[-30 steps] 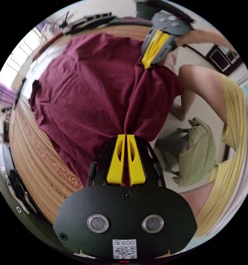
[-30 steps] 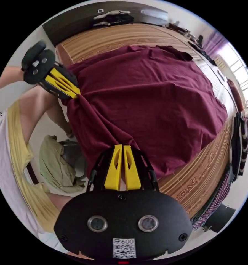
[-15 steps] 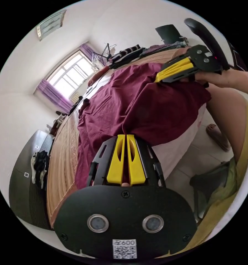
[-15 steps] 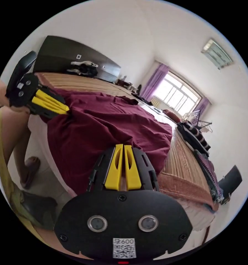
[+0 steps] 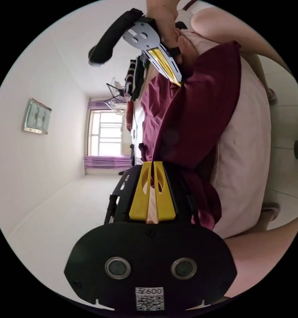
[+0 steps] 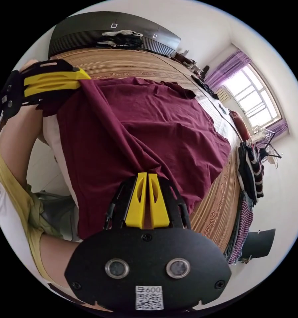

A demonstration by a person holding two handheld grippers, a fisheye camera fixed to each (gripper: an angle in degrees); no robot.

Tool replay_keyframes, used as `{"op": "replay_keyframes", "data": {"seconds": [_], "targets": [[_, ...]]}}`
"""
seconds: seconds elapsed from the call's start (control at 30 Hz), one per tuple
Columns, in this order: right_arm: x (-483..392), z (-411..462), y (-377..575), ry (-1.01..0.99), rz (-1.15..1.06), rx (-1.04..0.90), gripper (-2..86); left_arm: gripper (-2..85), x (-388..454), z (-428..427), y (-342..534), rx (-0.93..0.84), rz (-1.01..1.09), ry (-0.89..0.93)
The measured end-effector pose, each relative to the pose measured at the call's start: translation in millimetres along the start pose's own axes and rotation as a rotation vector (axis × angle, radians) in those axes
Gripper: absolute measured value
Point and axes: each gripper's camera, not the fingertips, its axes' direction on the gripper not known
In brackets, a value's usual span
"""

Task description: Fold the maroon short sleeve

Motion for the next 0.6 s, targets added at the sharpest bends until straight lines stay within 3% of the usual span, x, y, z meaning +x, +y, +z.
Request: {"op": "replay_keyframes", "data": {"seconds": [0.1, 0.13, 0.23, 0.4, 0.6], "targets": [[10.1, 18.0, -19.8, -0.021, -0.001, -0.019, -0.9, 1.2, 16.4, 41.5, 28.2, -0.034, -0.104, 0.143], [15.4, 22.0, -22.6, -0.037, 0.024, -0.021, -0.9, 1.1, 17.7, 58.6, 38.9, -0.041, -0.26, 0.249], [51.1, 38.5, -15.5, -0.143, 0.213, 0.021, -0.9, 1.0, 17.3, 63.3, 46.1, -0.042, -0.36, 0.257], [81.8, 51.9, 69.6, -0.29, 0.494, 0.314, -0.9, 1.0, 44.0, 51.4, 43.8, -0.047, -0.306, 0.108], [66.4, 53.9, 86.7, -0.185, 0.455, 0.325, -0.8, 1.1, 47.7, 52.9, 50.3, -0.059, -0.328, 0.14]]}}
